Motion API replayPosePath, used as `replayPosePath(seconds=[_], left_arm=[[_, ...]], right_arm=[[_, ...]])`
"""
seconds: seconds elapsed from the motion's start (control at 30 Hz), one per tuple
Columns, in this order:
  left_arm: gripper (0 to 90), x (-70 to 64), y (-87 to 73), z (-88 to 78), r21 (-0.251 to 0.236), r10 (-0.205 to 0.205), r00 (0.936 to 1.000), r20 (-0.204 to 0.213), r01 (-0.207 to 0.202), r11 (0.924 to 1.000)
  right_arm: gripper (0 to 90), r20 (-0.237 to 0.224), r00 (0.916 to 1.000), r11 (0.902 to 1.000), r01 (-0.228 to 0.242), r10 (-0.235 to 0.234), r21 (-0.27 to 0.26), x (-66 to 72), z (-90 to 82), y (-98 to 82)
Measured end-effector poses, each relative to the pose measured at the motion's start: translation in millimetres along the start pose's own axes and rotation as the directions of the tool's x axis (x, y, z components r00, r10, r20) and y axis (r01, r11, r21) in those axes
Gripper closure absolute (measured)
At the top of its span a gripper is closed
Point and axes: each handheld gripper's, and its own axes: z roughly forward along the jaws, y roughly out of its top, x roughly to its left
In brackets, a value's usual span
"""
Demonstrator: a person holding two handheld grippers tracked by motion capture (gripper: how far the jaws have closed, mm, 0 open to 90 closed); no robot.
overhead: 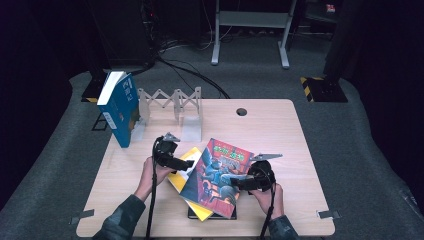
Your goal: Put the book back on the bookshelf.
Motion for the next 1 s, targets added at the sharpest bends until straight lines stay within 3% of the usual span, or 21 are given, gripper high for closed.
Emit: replayPosePath(seconds=[0.33,0.57,0.67,0.8,0.83,0.93,1.0], left_arm=[[0.3,-10.5,21.6,21.2,0.007,0.006,0.9991,0.041,-0.006,1.0000],[0.7,-14.3,28.9,34.3,0.015,0.022,0.9988,0.044,-0.023,0.9996],[0.8,-14.1,32.4,41.0,0.028,0.013,0.9984,0.054,-0.015,0.9995],[1.2,-14.0,37.0,48.2,0.038,0.014,0.9985,0.053,-0.016,0.9992],[1.2,-14.3,37.7,50.5,0.037,0.013,0.9985,0.053,-0.015,0.9992],[1.4,-14.3,39.8,53.5,0.048,0.018,0.9983,0.055,-0.021,0.9986],[1.5,-13.6,42.2,57.7,0.060,0.017,0.9968,0.078,-0.022,0.9980]], right_arm=[[13.7,-0.024,0.9995,0.9998,0.021,-0.021,0.000,-3.2,3.0,2.5],[13.8,-0.027,0.9990,0.9994,0.036,-0.036,-0.002,-2.9,7.7,7.9],[13.4,0.005,0.9989,0.9989,0.046,-0.046,0.000,1.0,6.9,9.6],[12.4,0.121,0.9919,0.9987,0.044,-0.041,-0.024,8.6,0.6,5.8],[12.7,0.131,0.9908,0.9988,0.039,-0.035,-0.031,8.6,-0.3,4.6],[13.2,0.125,0.9921,0.9994,0.015,-0.011,-0.030,8.6,-1.0,2.8],[15.9,0.108,0.9941,0.9998,0.003,0.000,-0.022,6.7,-0.5,3.6]])
